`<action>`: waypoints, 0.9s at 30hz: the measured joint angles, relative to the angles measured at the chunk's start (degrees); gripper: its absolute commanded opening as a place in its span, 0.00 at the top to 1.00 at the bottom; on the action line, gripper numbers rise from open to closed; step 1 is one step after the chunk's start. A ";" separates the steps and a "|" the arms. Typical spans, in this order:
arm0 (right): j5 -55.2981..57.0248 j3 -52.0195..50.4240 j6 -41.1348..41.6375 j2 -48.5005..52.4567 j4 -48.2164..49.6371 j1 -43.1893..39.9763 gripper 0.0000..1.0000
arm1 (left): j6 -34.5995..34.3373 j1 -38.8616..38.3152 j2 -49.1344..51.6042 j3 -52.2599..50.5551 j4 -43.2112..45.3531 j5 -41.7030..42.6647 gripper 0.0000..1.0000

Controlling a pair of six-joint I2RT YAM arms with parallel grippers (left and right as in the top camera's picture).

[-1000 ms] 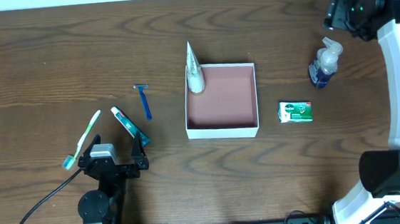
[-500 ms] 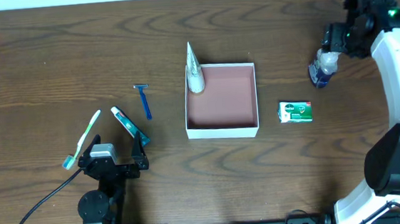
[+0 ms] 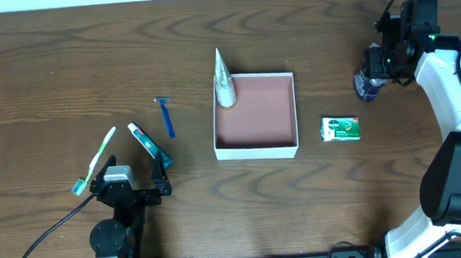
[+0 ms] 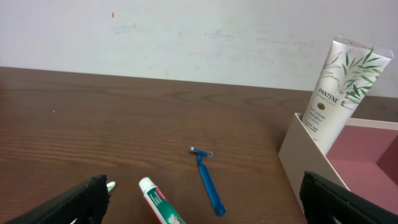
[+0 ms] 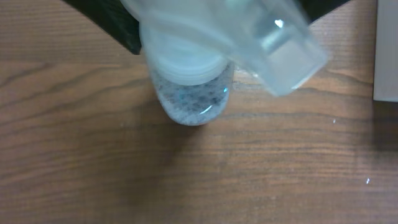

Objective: Pack container
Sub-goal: 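Move right gripper to the blue soap pump bottle and grasp it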

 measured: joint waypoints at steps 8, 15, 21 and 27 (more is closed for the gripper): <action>-0.52 -0.02 -0.02 0.00 0.76 0.00 0.66 | 0.00 0.00 0.00 0.02 0.00 0.00 0.02; -0.57 -0.02 -0.15 0.00 0.90 0.00 0.69 | 0.00 0.00 0.02 0.02 0.00 0.00 0.02; -0.57 -0.02 -0.15 0.00 0.90 0.00 0.68 | 0.00 0.00 0.00 0.00 0.00 0.00 0.02; -0.57 -0.02 -0.15 0.00 0.90 0.00 0.67 | 0.00 0.00 0.00 0.00 0.00 0.00 0.02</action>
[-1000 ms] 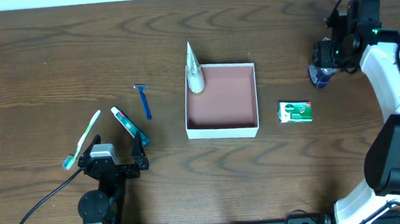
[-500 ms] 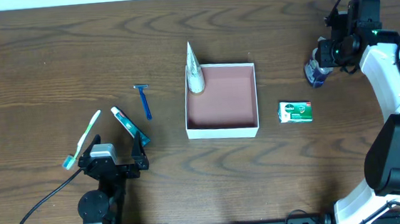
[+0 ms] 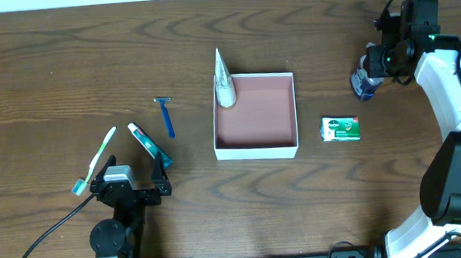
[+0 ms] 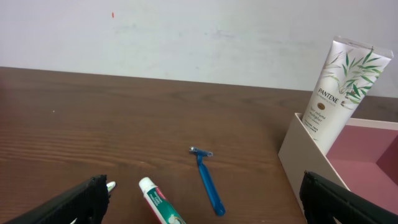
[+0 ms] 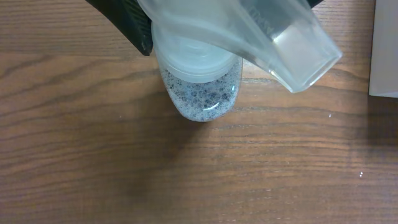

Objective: Pack container
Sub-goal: 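Move right gripper to the blue soap pump bottle and grasp it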

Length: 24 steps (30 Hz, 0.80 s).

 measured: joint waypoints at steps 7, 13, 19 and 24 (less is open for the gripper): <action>-0.02 -0.02 -0.04 0.00 0.13 0.00 0.54 | 0.00 0.00 0.02 0.00 0.00 0.00 0.02; -0.07 -0.20 -0.07 0.02 0.92 0.00 0.53 | 0.00 0.00 0.00 0.00 0.00 0.00 0.02; -0.20 -0.26 -0.09 0.02 2.95 0.00 0.46 | 0.00 0.00 0.00 0.00 0.00 0.00 0.02; -0.22 -0.26 -0.39 0.02 4.35 0.00 0.45 | 0.00 0.00 0.02 0.02 0.00 0.00 0.02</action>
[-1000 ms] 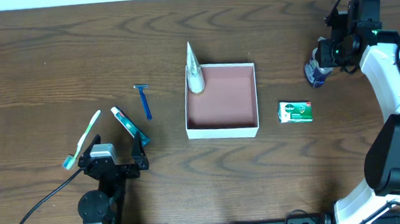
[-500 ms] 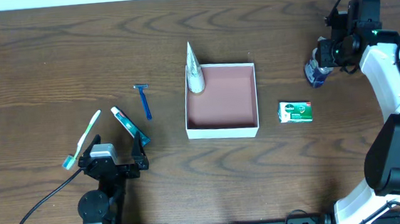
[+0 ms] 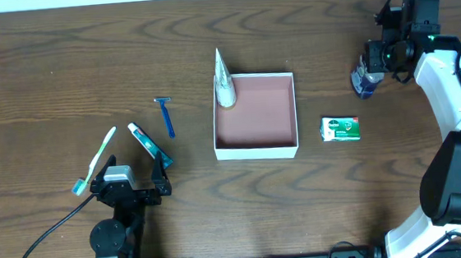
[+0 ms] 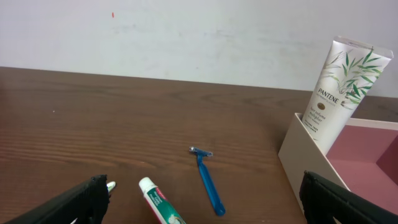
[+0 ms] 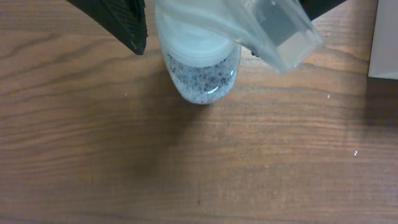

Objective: Pack container
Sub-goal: 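Move right gripper to the blue soap pump bottle and grasp it, then carry the soap bottle into the box beside the tube, release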

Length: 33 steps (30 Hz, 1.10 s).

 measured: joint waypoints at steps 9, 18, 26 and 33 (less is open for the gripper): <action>-0.04 0.00 -1.16 0.00 1.05 0.00 0.62 | 0.00 0.00 -0.02 -0.02 0.00 0.00 0.02; -0.13 0.02 -1.38 0.00 1.84 0.00 0.79 | 0.00 0.00 -0.02 0.00 0.00 0.00 0.02; -0.28 0.02 -1.38 -0.31 1.27 0.00 0.83 | 0.00 0.00 0.00 0.00 0.00 0.00 0.02; -1.36 -0.17 -1.36 -4.28 -0.70 0.61 0.82 | 0.00 0.00 -0.02 -0.02 0.00 0.00 0.02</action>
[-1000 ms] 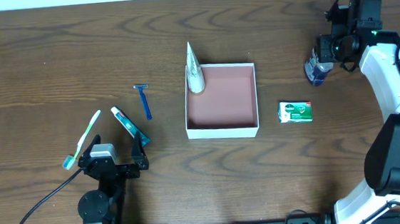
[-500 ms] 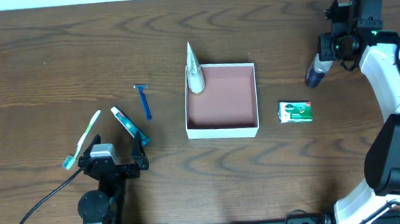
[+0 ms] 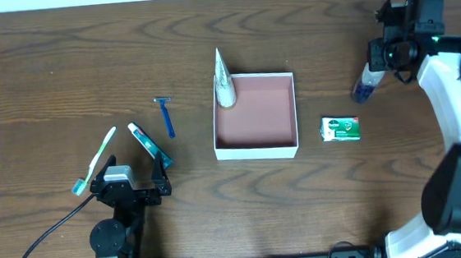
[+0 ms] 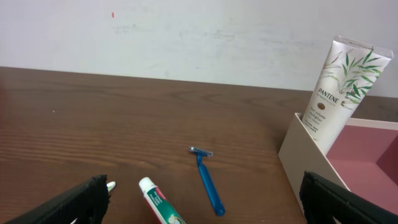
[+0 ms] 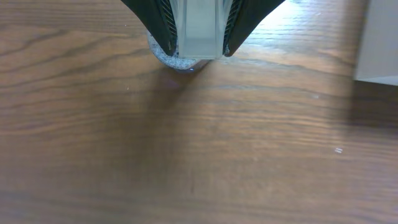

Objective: Pack container
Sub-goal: 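Carry the soap bottle into the box beside the tube, release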

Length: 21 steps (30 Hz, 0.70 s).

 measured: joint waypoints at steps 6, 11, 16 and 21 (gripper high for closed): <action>-4.26 0.00 0.42 -11.21 0.11 3.34 0.84 | 0.00 0.00 0.00 0.00 0.00 0.00 0.02; -10.25 0.04 1.55 -17.42 1.27 9.03 0.83 | 0.00 0.00 0.00 0.02 0.00 0.00 0.02; -13.09 0.04 2.71 -18.14 2.43 17.75 0.83 | 0.00 0.00 0.00 0.02 0.00 0.00 0.02; -12.61 0.04 3.39 -16.63 4.26 26.14 0.83 | 0.00 0.00 0.00 0.00 0.00 0.00 0.02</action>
